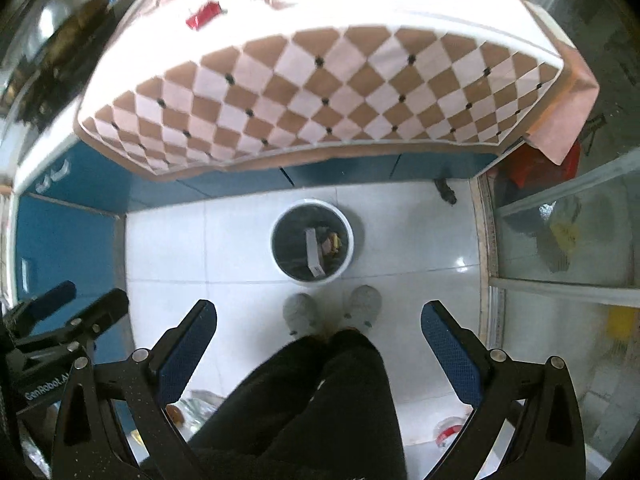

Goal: Collect trash
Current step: 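Raise both tools from the bin back toward the counter, then grasp the red wrapper with the left tool while the right tool grasps the green-striped box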

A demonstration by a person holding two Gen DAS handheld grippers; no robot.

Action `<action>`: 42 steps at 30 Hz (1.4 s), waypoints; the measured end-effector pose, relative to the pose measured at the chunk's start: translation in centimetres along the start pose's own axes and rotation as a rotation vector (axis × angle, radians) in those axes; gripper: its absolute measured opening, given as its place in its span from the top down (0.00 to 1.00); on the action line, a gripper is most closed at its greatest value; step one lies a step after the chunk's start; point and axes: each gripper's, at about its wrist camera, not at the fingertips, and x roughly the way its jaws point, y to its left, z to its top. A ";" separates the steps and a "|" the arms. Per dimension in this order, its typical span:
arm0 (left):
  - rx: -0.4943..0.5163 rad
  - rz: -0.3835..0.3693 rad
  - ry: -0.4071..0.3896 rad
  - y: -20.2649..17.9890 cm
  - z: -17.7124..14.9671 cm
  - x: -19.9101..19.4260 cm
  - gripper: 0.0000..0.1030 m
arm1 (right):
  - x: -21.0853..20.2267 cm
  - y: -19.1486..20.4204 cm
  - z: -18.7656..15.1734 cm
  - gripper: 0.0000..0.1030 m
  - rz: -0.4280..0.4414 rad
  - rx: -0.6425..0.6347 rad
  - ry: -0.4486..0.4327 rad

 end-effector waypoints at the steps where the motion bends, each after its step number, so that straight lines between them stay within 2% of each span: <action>1: -0.001 0.000 -0.025 0.1 0.8 -0.8 0.07 | -0.8 0.1 0.3 0.00 0.009 0.010 -0.019; 2: -0.005 0.000 -0.048 0.1 1.6 -1.1 0.06 | -1.3 0.3 0.6 0.00 0.016 0.023 -0.033; 3: -0.009 0.002 -0.071 0.1 2.8 -1.4 0.00 | -1.9 0.2 1.1 0.00 0.027 0.039 -0.049; 7: -0.021 0.042 -0.170 -0.1 7.3 -3.0 0.00 | -3.9 -0.9 4.6 0.00 0.088 0.110 -0.101; 11: -0.064 0.072 -0.207 0.0 12.4 -2.9 0.00 | -4.3 -2.6 9.3 0.00 0.111 0.144 -0.135; 12: -0.090 0.074 -0.191 0.2 13.9 -2.5 0.00 | -4.3 -3.0 10.6 0.00 0.112 0.155 -0.141; 15: -0.209 -0.006 -0.133 1.0 18.2 -0.8 0.00 | -3.9 -5.1 15.1 0.00 0.118 0.189 -0.146; 18: -0.338 -0.085 -0.056 1.6 22.8 2.2 0.00 | -3.0 -7.1 20.5 0.00 0.106 0.195 -0.150; 21: -0.423 -0.124 -0.002 1.3 26.3 5.1 0.02 | -1.2 -9.4 26.6 0.00 0.099 0.193 -0.136; 23: -0.458 -0.117 0.030 1.0 28.7 7.3 0.10 | 0.1 -10.7 30.3 0.00 0.088 0.186 -0.135; 25: -0.472 -0.096 0.056 0.5 30.6 9.6 0.26 | 1.7 -12.1 34.7 0.00 0.081 0.183 -0.129; 26: -0.479 -0.092 0.071 0.3 31.3 10.7 0.38 | 2.4 -12.5 36.3 0.00 0.077 0.182 -0.129; 27: -0.485 -0.067 0.060 0.1 31.8 10.8 0.43 | 3.1 -13.0 38.0 0.00 0.070 0.180 -0.130; 28: -0.471 -0.067 0.029 -0.4 32.4 10.6 0.54 | 4.1 -13.4 40.3 0.00 0.063 0.177 -0.131; 29: -0.459 -0.044 0.030 -0.8 32.7 10.7 0.59 | 4.7 -13.7 41.6 0.00 0.060 0.176 -0.131; 30: -0.461 -0.038 0.020 -1.0 32.9 10.6 0.70 | 5.4 -14.0 43.1 0.00 0.056 0.176 -0.133; 31: -0.456 -0.044 0.008 -1.2 33.0 10.5 0.76 | 6.1 -14.1 44.5 0.00 0.053 0.176 -0.136; 32: -0.446 -0.029 0.002 -1.4 33.0 10.5 0.79 | 6.9 -14.2 45.9 0.00 0.051 0.176 -0.136; 35: -0.390 0.086 -0.026 -2.1 32.9 10.0 0.82 | 9.0 -14.0 49.1 0.00 0.045 0.175 -0.132; 37: -0.353 0.157 -0.039 -2.3 32.7 9.5 0.83 | 10.4 -13.2 50.3 0.01 0.005 0.148 -0.125; 39: -0.321 0.219 -0.064 -2.4 32.5 8.7 0.83 | 11.5 -12.6 50.7 0.27 -0.025 0.123 -0.115; 40: -0.304 0.249 -0.086 -2.3 32.3 8.0 0.83 | 11.5 -11.8 50.7 0.35 -0.089 0.084 -0.145; 42: -0.268 0.294 -0.133 -2.5 31.7 6.4 0.84 | 11.1 -11.2 50.4 0.34 -0.110 0.056 -0.182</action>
